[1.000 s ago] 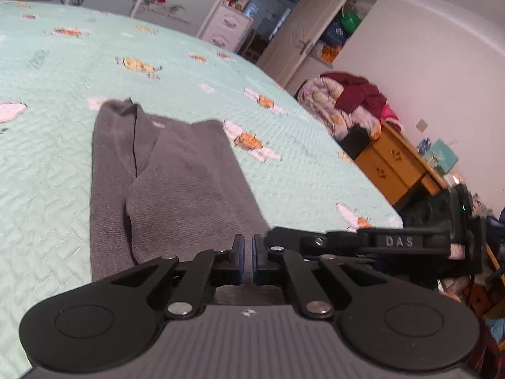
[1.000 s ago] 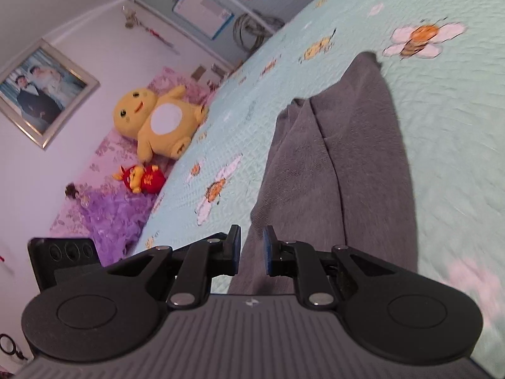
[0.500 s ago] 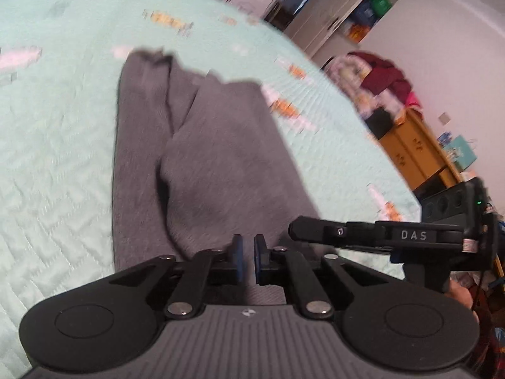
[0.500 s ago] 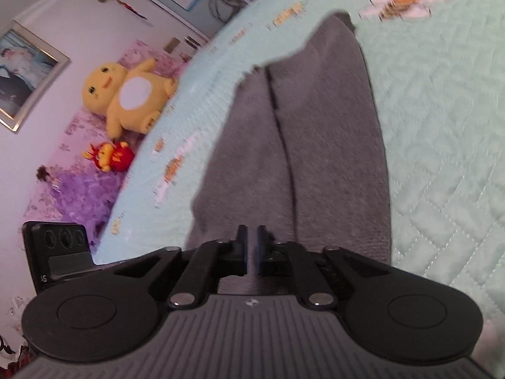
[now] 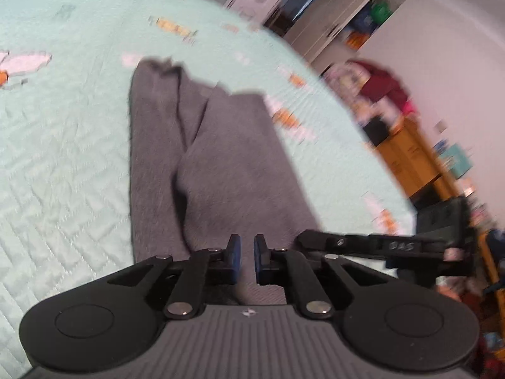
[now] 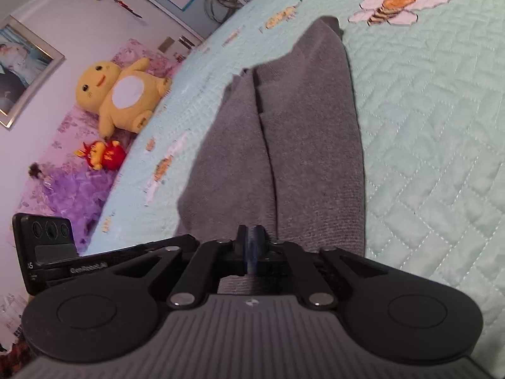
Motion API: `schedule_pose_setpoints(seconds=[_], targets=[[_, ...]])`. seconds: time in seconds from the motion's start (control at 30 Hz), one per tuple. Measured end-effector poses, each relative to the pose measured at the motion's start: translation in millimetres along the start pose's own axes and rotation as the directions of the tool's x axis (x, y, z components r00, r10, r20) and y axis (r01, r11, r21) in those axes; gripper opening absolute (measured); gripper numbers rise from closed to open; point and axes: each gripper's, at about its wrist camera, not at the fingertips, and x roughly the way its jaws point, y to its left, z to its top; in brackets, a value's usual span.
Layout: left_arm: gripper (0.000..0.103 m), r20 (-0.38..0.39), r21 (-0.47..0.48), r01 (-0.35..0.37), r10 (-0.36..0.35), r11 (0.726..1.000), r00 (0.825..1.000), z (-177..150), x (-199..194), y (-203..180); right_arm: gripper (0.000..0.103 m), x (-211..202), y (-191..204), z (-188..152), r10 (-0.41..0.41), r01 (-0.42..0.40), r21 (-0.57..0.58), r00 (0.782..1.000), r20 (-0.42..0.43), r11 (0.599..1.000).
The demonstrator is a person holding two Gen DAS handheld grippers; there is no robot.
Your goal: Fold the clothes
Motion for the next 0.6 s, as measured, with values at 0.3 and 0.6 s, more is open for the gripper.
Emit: schedule_pose_setpoints(seconds=[0.3, 0.6], targets=[[0.018, 0.083, -0.121, 0.01, 0.0, 0.993, 0.997, 4, -23, 36, 0.016, -33, -36, 15, 0.058, -0.07, 0.103, 0.992, 0.11, 0.992], [0.025, -0.055, 0.108, 0.02, -0.014, 0.994, 0.998, -25, 22, -8, 0.016, -12, -21, 5, 0.136, -0.139, 0.07, 0.99, 0.045, 0.988]])
